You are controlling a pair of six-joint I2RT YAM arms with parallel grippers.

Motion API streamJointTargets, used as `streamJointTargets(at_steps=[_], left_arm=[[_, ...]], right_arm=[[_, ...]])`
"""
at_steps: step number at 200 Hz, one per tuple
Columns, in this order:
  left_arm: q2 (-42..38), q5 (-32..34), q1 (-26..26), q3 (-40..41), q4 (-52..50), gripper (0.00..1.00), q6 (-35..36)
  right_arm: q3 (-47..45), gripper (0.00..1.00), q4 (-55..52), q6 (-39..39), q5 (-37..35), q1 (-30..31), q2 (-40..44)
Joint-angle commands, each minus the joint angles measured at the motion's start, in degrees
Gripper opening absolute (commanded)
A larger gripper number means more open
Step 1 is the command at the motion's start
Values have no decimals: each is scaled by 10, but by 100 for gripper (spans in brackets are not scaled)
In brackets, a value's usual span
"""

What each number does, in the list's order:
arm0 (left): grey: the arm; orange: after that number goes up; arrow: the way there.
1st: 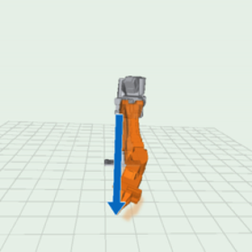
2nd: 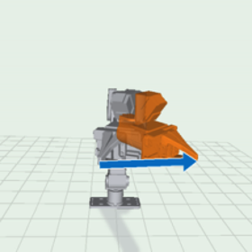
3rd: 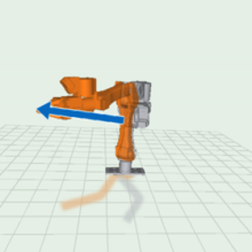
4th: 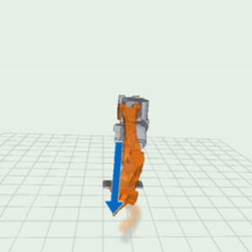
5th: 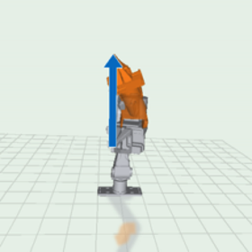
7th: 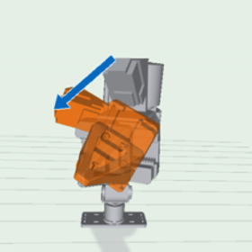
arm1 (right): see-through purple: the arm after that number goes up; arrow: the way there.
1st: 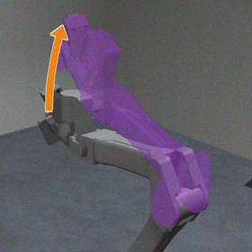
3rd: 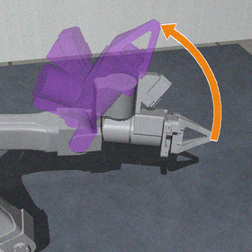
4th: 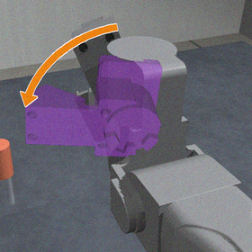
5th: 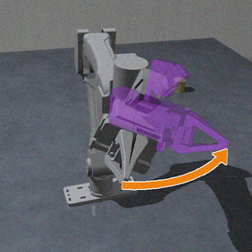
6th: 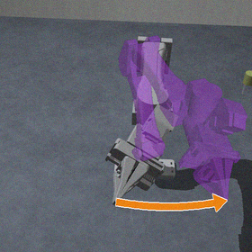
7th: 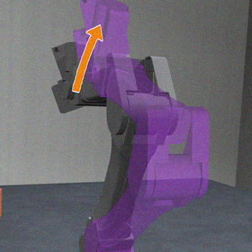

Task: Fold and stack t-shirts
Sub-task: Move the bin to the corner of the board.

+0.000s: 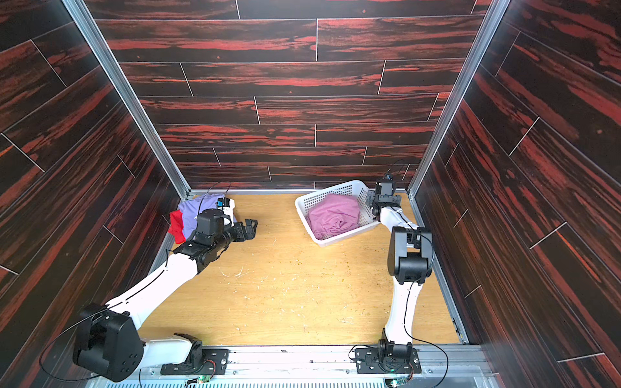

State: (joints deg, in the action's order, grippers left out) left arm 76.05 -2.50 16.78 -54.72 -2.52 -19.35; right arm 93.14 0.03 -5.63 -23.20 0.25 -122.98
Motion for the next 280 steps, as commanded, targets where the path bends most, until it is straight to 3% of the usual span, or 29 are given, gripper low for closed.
streamJointTargets(at_steps=[1, 36, 102, 188, 238, 280], left_arm=[[-19, -7, 2, -19, -13, 99, -8], [-31, -6, 3, -18, -15, 99, -12], [-37, -12, 3, -17, -18, 99, -17], [-11, -13, 3, -27, -15, 99, -25], [31, -36, 3, -57, -18, 99, -26], [43, -48, 2, -67, -10, 99, -30]], right_arm=[[-28, 93, -65, -8, 45, 2, -8], [-87, 92, -38, -26, 82, 2, 11], [-45, 85, -68, -21, 24, 2, -16], [198, 93, -246, -36, -87, -6, -140], [174, 98, -250, -71, -202, -25, -121], [67, 98, -206, -110, -269, -61, -49]])
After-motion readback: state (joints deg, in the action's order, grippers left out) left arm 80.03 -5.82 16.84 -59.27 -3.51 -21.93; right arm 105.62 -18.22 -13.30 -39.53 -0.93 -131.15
